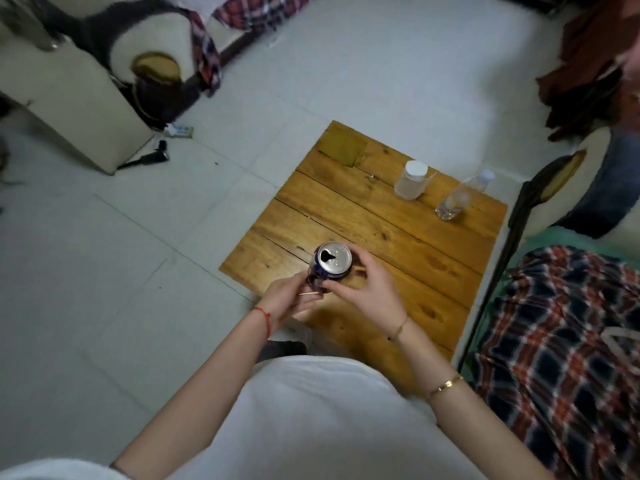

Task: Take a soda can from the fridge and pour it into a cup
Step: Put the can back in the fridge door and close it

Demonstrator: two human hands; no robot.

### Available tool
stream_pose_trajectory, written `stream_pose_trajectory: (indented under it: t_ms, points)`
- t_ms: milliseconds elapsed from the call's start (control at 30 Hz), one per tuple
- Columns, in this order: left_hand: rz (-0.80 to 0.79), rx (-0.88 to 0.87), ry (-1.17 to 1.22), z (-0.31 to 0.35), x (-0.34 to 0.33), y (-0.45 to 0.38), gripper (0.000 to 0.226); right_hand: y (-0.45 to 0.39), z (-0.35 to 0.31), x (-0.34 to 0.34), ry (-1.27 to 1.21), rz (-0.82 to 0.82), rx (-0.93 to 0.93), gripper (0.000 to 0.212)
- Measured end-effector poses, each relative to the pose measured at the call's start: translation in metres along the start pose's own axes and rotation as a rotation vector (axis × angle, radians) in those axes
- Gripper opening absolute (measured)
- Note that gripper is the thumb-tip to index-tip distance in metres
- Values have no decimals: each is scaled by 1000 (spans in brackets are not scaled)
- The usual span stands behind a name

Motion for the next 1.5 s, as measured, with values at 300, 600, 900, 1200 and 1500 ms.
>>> stream_pose_trajectory:
  t_ms: [300,600,900,1200,1500]
  points:
    - [309,-27,351,-42,89,67,35,24,-58,-69,43,-467,280,58]
    - [574,-57,659,-76,185,118,39,68,-128,-171,53,-831,480,58]
    - [774,-70,904,-106,306,154,37,132,-190,-302,64,-1070,643,55]
    - [852,-65,941,-140,473,196,41,228,-259,-443,31,-1182,687,52]
    - [886,-50,978,-156,600,217,34,292,-308,-558,33,-1235,708,52]
Point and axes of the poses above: each hand's wrist, its own y-axis away from the middle knuckle, its own x-axis out of the back of the hand, z = x × y, the point moved 5 cm from there along -y, towards the middle knuckle, and after that the axes turned 14 degrees about z, right-handed, at the moved point
